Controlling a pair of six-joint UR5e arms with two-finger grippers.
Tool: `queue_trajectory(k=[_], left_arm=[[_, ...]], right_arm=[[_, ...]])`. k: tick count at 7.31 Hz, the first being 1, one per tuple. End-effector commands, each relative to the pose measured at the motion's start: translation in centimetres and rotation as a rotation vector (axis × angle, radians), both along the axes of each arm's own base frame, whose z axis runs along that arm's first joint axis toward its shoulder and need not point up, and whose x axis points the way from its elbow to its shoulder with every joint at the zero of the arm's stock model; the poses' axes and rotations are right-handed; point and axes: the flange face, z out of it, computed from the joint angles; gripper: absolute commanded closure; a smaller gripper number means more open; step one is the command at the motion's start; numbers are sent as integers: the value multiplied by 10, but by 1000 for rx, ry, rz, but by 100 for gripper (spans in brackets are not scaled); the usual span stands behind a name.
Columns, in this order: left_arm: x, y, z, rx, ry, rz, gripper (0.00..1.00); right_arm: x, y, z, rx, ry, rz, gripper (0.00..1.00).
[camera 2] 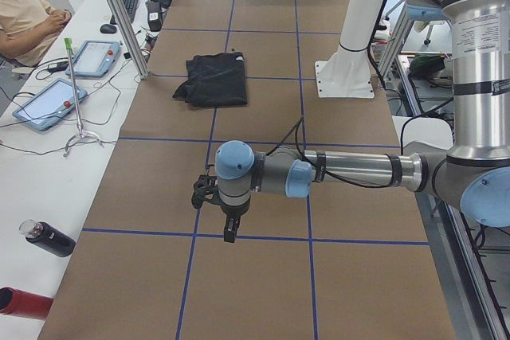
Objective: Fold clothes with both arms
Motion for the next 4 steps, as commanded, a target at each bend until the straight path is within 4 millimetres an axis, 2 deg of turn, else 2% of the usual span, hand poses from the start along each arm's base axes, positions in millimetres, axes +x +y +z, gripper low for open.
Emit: queue_trajectory(k=[1, 3, 4], left_arm=[[0, 1, 3, -6, -2, -1, 0], [0, 3, 7, -14, -1, -1, 0], [0, 2, 8, -17, -1, -1, 0]], right_arm=[[0, -1, -3, 7, -1, 0, 0], [0, 0, -4, 11, -4, -3, 0], [0, -2, -12, 27, -6, -3, 0]])
